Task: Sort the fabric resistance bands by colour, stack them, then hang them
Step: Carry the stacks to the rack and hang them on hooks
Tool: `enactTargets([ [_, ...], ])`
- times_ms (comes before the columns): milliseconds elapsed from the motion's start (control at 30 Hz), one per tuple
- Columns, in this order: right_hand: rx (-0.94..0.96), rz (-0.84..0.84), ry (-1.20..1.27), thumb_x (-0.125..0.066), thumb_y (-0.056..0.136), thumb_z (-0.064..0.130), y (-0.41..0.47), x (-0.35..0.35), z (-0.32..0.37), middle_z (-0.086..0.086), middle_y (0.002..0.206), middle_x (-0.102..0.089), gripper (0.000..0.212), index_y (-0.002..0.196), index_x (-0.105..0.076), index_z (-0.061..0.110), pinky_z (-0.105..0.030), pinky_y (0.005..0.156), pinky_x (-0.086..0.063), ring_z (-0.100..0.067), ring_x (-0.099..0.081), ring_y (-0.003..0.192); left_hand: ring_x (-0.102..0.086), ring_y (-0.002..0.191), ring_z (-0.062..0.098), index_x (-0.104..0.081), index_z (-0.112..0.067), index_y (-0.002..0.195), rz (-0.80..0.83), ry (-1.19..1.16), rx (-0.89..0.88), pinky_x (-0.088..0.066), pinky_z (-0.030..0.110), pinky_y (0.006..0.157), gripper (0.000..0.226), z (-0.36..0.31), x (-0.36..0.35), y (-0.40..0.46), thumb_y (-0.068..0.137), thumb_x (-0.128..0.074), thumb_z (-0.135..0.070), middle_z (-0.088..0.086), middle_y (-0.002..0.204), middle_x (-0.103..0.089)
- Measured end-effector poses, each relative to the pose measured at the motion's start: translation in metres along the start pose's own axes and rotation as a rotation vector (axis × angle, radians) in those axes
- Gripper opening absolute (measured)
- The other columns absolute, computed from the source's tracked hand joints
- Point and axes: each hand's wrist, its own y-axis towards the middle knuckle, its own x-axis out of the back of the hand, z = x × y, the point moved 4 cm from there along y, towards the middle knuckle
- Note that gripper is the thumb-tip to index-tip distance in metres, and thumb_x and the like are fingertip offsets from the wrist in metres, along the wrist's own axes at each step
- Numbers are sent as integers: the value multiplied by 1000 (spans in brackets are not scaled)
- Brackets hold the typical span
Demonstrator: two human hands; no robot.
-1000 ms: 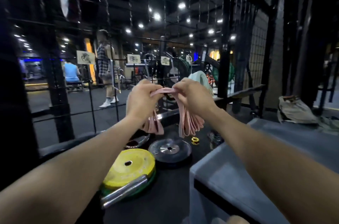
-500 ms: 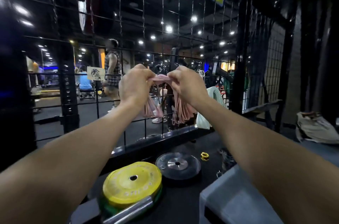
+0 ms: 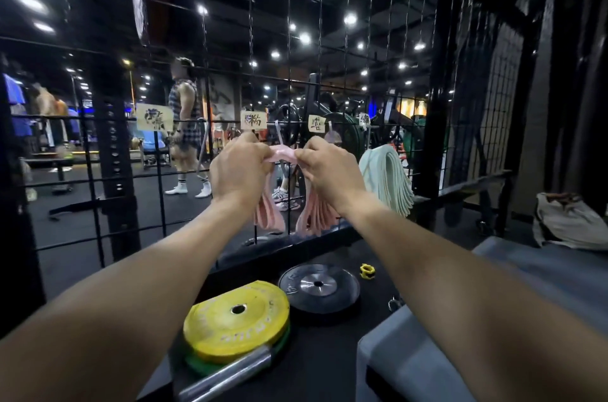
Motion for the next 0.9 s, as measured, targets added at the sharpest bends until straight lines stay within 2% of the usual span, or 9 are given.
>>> enactTargets([
  [100,-9,-8,1,-50,96,22,-2,-2,1,-4,98,-58,22,111,-64,14,-29,63,-42,-23,-60,82,-49,81,13,-72,-23,104,-6,58,-11,-34,26,70,20,0,0,0,86,-65,-31,-3,92,-61],
  [233,-48,21,92,-50,97,21,-6,-4,3,-2,97,-59,22,109,-66,15,-25,63,-36,-21,-59,81,-46,75,13,-72,-27,103,-14,90,33,-31,27,68,19,-2,2,-4,90,-60,-35,-2,95,-65],
  [333,-121,24,200,-53,95,27,-4,-2,1,1,92,-58,22,108,-69,20,-22,61,-32,-16,-54,76,-56,77,17,-72,-29,100,-9,88,91,-31,28,69,18,-1,1,-4,90,-59,-36,-3,93,-69],
  [367,-144,24,221,-54,95,29,-2,-2,0,3,89,-57,21,106,-70,21,-21,57,-30,-14,-53,74,-57,77,18,-73,-29,98,-6,95,103,-34,29,72,17,-2,1,-3,90,-59,-36,-3,91,-70],
  [433,-178,24,231,-56,93,31,1,-2,-2,4,85,-55,20,102,-71,21,-20,53,-28,-15,-54,73,-52,68,16,-74,-26,92,-13,138,103,-36,34,88,14,-3,-2,1,90,-60,-30,-4,85,-71],
  [500,-208,27,230,-57,92,33,2,-2,-3,3,87,-58,21,101,-72,21,-22,56,-29,-17,-56,74,-49,63,15,-74,-23,86,-37,175,100,-31,33,98,16,-4,-5,1,90,-59,-20,-3,80,-71],
  [600,-239,52,261,-55,92,33,-2,-5,-5,2,89,-59,23,100,-72,20,-23,58,-31,-17,-54,75,-52,65,18,-74,-19,82,-38,232,58,-25,26,85,18,-9,-10,-1,89,-58,-15,-2,78,-71],
  [700,-243,71,304,-52,94,28,-7,-6,-8,1,87,-60,23,95,-72,17,-30,65,-43,-21,-59,81,-42,70,18,-73,-18,85,44,272,17,-25,25,78,15,-10,-13,-3,89,-59,-16,0,84,-70],
  [900,-242,73,350,-51,94,22,-14,0,-6,0,92,-62,18,97,-66,15,-31,69,-46,-19,-57,85,-63,74,24,-73,-18,89,58,371,-102,-37,28,65,14,-15,-17,-5,90,-59,-19,1,87,-67],
])
